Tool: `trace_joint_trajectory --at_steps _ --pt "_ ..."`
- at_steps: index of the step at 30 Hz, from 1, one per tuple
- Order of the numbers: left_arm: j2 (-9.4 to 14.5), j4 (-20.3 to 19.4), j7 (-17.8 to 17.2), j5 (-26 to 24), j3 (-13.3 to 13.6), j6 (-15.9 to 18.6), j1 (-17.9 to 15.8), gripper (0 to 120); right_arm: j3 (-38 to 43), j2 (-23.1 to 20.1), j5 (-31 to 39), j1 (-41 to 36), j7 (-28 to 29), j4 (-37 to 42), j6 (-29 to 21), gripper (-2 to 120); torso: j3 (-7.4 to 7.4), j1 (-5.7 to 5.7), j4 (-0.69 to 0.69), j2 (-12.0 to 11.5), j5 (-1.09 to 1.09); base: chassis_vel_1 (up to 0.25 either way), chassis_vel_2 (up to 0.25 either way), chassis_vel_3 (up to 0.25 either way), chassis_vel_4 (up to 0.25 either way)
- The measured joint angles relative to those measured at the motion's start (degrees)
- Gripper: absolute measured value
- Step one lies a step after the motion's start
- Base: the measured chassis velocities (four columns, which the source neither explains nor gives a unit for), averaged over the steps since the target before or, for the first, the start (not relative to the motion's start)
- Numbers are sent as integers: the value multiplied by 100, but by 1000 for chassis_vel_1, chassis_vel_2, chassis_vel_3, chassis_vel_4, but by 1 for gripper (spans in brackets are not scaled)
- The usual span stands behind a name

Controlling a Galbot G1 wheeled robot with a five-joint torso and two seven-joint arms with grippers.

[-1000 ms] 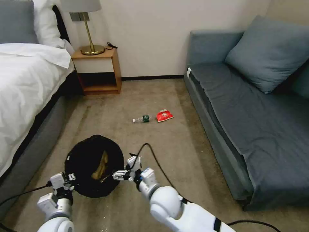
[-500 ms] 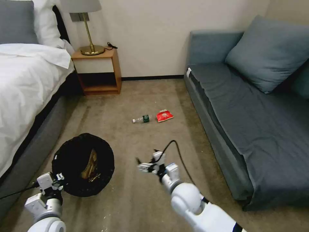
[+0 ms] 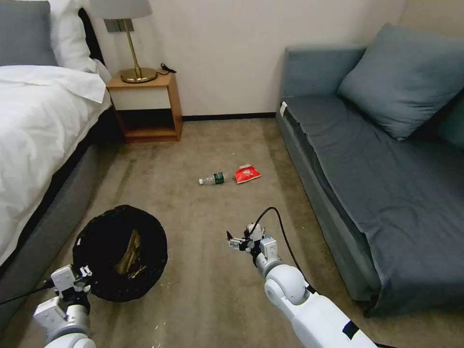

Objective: Pick up the trash bin, then pick up the garbage on the floor and place it into the trash bin.

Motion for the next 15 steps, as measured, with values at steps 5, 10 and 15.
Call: trace_joint_trajectory --at_steps 5,10,15 --pt "9 2 0 5 13 -1 -28 3 -29 24 -1 31 0 -11 12 100 0 0 0 0 0 -133 127 135 -134" --pt "33 16 7 -3 12 0 -48 3 -52 25 -3 42 2 -38 29 100 0 1 0 0 1 -210 223 203 -209" --pt "38 34 16 -11 13 2 -73 3 -75 11 -15 56 3 -60 53 100 1 1 -1 0 -1 -210 193 201 -205"
